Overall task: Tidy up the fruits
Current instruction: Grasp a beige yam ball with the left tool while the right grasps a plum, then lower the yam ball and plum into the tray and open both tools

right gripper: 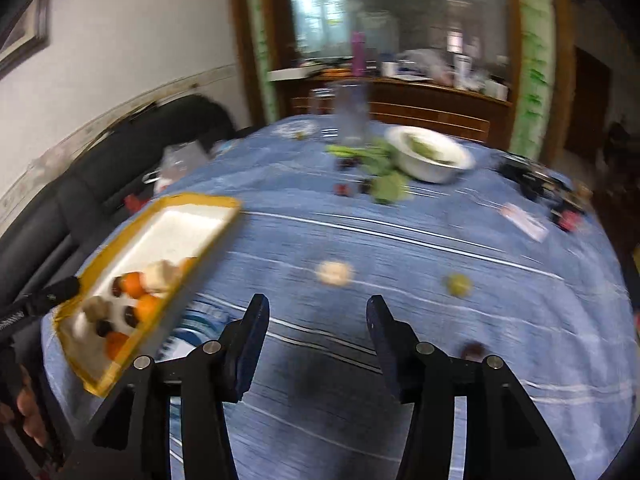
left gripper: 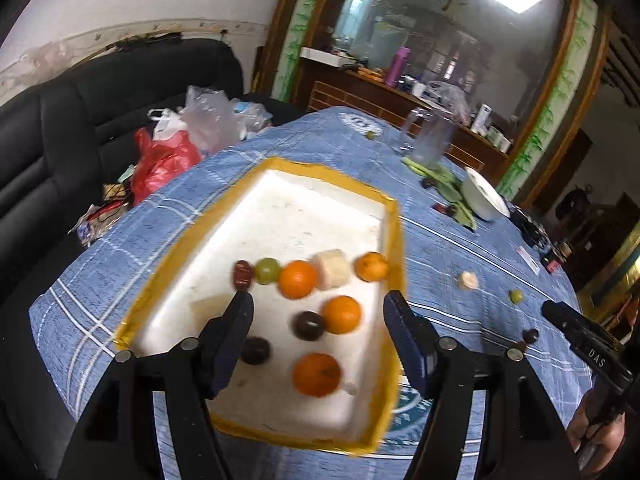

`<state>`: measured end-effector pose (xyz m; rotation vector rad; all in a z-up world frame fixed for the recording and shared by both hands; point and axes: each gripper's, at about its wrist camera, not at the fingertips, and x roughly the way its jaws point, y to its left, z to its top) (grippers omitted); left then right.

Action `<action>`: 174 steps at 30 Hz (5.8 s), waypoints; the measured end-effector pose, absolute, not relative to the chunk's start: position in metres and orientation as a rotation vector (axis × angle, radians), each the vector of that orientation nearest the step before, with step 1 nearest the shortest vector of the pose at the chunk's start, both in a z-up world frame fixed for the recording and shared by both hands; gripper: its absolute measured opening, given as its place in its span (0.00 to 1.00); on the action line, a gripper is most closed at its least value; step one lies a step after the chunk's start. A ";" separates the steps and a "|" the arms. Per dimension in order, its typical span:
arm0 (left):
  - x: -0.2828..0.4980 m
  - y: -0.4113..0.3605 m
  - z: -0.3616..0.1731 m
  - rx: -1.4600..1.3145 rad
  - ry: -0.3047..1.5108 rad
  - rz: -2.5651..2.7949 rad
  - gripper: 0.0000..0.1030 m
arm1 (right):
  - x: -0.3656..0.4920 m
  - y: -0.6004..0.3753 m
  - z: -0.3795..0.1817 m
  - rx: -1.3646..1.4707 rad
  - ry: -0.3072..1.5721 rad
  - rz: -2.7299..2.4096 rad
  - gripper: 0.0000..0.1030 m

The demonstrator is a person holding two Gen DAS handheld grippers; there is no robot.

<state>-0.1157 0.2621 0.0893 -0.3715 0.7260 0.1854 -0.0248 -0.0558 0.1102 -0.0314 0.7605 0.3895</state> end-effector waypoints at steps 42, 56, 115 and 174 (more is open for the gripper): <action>0.065 0.082 0.022 -0.109 0.855 -0.134 0.71 | 0.023 -0.160 0.025 0.125 0.905 0.276 0.48; 0.071 0.081 0.008 -0.096 0.885 -0.135 0.43 | 0.021 -0.154 0.025 0.097 0.904 0.274 0.36; -0.120 0.314 0.044 -0.344 0.769 0.337 0.28 | -0.039 0.088 0.089 -0.064 0.843 0.728 0.29; -0.156 0.272 0.096 -0.353 0.678 0.236 0.72 | -0.033 -0.042 0.089 0.047 0.841 0.455 0.58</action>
